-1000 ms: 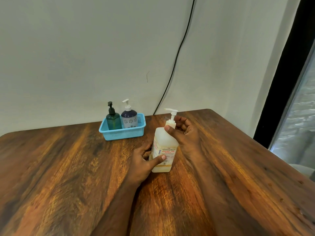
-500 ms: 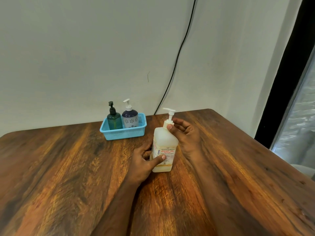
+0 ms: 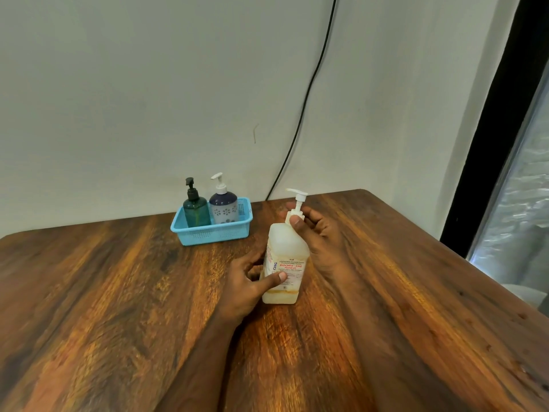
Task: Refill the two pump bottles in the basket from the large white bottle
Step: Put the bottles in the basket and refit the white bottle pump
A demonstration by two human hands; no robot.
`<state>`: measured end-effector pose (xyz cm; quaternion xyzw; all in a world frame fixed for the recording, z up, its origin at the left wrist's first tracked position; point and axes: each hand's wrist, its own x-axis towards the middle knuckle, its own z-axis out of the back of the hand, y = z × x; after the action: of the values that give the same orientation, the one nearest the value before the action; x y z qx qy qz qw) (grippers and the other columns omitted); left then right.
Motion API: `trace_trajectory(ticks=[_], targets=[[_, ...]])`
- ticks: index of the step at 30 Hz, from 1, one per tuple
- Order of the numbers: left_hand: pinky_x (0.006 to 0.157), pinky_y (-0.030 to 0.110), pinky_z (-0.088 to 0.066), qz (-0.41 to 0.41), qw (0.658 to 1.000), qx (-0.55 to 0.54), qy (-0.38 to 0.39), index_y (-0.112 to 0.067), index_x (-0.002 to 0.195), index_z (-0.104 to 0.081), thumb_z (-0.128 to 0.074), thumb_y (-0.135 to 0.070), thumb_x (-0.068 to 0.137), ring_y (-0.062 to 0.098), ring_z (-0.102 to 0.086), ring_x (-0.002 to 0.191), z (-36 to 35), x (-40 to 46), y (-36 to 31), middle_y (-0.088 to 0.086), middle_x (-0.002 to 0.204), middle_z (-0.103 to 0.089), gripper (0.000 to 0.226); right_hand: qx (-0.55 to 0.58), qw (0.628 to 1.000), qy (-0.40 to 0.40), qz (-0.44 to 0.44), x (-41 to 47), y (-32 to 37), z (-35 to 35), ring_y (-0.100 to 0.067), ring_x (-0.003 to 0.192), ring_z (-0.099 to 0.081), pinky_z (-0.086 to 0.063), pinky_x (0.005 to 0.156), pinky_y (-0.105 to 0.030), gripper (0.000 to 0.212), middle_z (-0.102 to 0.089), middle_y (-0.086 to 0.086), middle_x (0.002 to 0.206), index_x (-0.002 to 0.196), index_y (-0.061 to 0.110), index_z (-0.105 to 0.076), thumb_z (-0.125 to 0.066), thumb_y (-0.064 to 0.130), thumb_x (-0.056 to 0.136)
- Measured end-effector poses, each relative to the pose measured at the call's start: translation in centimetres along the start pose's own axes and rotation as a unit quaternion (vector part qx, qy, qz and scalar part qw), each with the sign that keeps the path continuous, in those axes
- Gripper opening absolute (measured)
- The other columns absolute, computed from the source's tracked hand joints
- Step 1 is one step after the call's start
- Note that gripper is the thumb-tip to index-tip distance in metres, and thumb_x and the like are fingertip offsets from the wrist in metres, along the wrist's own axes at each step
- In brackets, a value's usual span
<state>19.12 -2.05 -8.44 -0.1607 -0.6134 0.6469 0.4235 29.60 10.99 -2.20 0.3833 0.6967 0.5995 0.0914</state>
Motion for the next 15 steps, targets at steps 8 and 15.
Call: trace_trajectory(ticks=[8,15], targets=[[0.090,0.036,-0.059,-0.009,0.998,0.043,-0.034,-0.052,0.119,-0.058,-0.089,-0.033,0.073,0.007,-0.067,0.112,-0.3,0.3,0.4,-0.021,0.121,-0.070,0.058,-0.025,0.997,-0.074,0.016,0.2,-0.7,-0.5,-0.017,0.091,-0.074,-0.059,0.072,-0.031,0.030,-0.076,-0.003,0.105,0.117,0.012,-0.069,-0.073,0.017,0.088],[0.106,0.034,-0.045,-0.039,0.985,0.126,-0.108,-0.041,0.140,-0.051,-0.087,-0.052,0.064,0.002,-0.047,0.131,-1.0,0.6,0.8,-0.018,0.139,-0.055,0.085,-0.119,0.970,-0.205,0.044,0.4,-1.1,-0.4,-0.010,0.087,-0.073,-0.062,0.073,-0.032,0.035,-0.076,0.003,0.097,0.106,0.014,-0.073,-0.086,0.026,0.075]])
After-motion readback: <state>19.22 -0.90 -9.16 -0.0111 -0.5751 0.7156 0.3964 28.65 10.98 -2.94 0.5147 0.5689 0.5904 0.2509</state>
